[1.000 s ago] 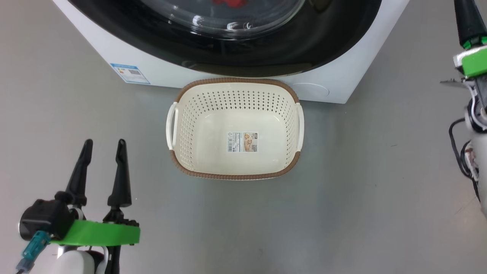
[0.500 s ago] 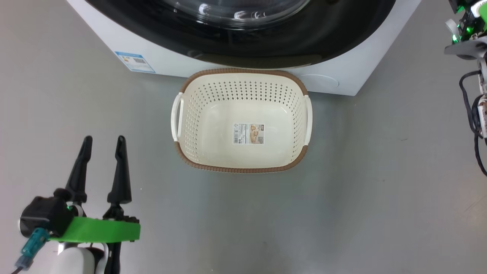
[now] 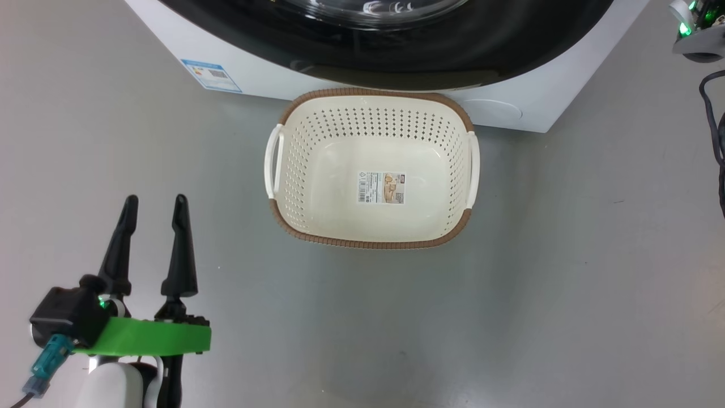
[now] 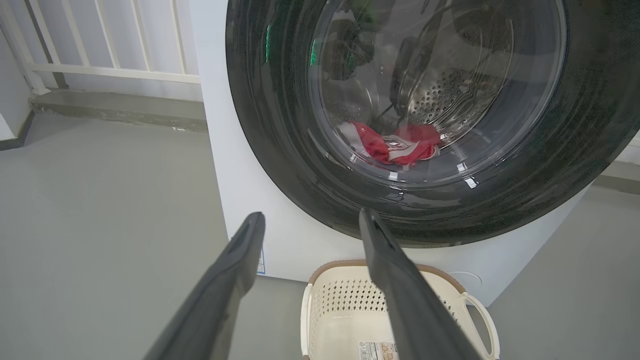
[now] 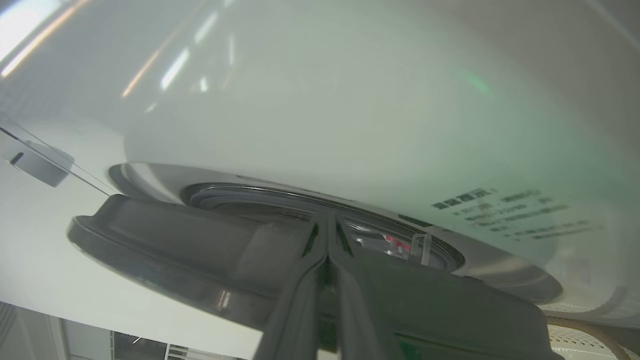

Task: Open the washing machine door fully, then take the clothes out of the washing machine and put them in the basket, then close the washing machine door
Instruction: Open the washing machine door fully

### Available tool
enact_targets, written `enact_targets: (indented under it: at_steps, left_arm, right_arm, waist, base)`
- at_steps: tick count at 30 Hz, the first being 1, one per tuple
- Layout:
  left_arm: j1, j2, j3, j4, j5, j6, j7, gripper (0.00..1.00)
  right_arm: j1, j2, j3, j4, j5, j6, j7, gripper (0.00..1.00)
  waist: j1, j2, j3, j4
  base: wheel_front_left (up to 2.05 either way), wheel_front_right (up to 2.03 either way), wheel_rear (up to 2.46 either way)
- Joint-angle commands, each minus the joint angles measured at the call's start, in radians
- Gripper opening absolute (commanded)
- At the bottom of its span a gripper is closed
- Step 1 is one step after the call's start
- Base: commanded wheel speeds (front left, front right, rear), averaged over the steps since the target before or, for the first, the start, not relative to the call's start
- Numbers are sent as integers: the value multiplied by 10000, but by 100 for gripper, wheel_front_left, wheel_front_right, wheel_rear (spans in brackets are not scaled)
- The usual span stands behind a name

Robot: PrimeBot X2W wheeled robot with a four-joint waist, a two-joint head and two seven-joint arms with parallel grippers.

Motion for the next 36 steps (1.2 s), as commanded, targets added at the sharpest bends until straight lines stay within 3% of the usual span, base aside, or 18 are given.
enact_targets:
  at_steps: [1,16,36]
  left_arm:
    - [-240,195,362,-200,-64,-31,-80,100]
    - [-219,129,429,-81,-139,-31,-80,100]
    - [217,204,545,154,-111,-31,-80,100]
  right_arm:
    - [-296,15,71,-183,54,-9,48,0]
    - [-404,69,373,56,57,-9,670,0]
    - [1159,269,1010,-303,373,-9,2135,0]
  waist:
    - [0,0,26,26]
    - [0,0,-53,66]
    - [0,0,-1029,-124]
  base:
    - [0,0,0]
    - [0,0,0]
    - [0,0,0]
